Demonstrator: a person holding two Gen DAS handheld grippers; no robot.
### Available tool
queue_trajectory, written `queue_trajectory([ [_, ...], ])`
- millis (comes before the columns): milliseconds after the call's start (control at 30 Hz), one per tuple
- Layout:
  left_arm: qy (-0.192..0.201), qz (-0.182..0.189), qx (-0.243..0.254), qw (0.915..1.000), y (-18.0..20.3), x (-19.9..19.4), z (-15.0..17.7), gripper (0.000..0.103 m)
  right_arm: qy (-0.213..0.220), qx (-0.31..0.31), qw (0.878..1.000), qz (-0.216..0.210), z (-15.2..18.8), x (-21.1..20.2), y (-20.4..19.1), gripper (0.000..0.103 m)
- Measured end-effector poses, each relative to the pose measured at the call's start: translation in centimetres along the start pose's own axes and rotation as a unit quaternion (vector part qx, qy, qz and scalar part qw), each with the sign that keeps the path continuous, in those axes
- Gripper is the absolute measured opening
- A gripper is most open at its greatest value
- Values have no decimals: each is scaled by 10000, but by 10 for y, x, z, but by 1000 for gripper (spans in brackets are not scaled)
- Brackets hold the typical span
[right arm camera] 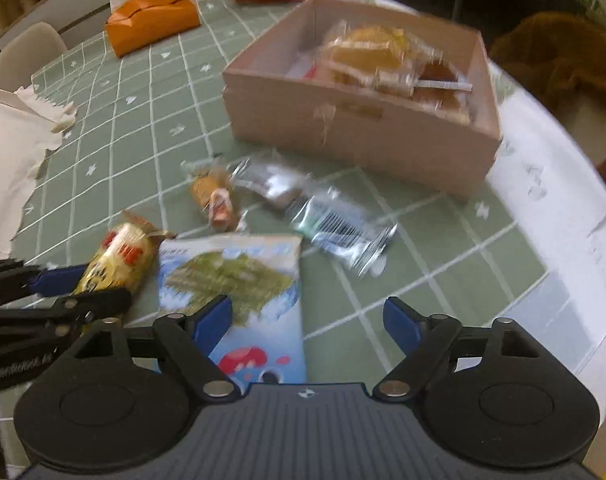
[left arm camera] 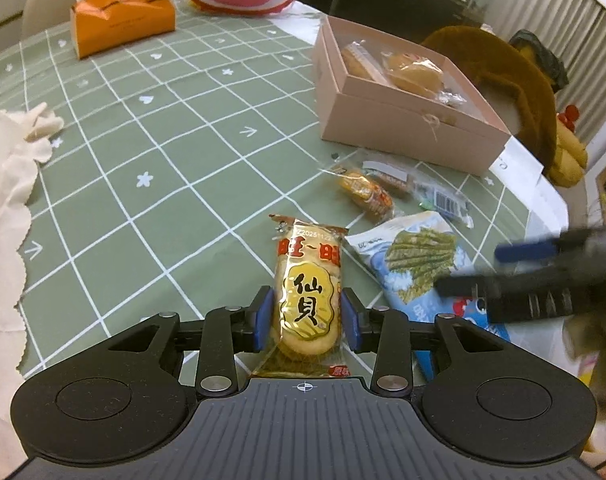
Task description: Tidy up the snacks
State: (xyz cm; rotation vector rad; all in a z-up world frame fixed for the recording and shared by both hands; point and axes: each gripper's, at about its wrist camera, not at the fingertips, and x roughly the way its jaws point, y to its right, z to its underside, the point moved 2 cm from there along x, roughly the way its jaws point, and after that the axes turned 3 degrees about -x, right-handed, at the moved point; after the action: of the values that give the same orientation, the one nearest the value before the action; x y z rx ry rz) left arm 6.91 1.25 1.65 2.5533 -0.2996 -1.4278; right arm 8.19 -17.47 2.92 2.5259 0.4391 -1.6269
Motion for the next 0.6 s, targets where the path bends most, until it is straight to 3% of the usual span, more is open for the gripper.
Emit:
queue_trajectory([
  [100, -69, 49, -222, 9997, -9, -2, -2, 41, -164, -248, 9993, -209, 11, -3, -14, 83],
  [167, -106, 48, -189, 9998, -10, -3, -2, 41, 33, -433, 9989, -148, 8, -11, -20, 83],
  [333, -60, 63, -248, 9997, -12, -5, 1, 41, 368, -602, 9975, -66, -34, -8, -27, 83],
  [400, -55, 54, -275, 9996, -12, -5, 1, 41, 372, -549, 9978, -78, -54, 6, -30, 73],
  [467, -60, 33, -256, 9996, -12, -6, 2, 41, 205, -532, 9981, -218, -68, 22, -35, 52],
  [600, -66, 13, -267, 9996, -12, -6, 2, 41, -129, -578, 9982, -125, -71, 42, -50, 45],
])
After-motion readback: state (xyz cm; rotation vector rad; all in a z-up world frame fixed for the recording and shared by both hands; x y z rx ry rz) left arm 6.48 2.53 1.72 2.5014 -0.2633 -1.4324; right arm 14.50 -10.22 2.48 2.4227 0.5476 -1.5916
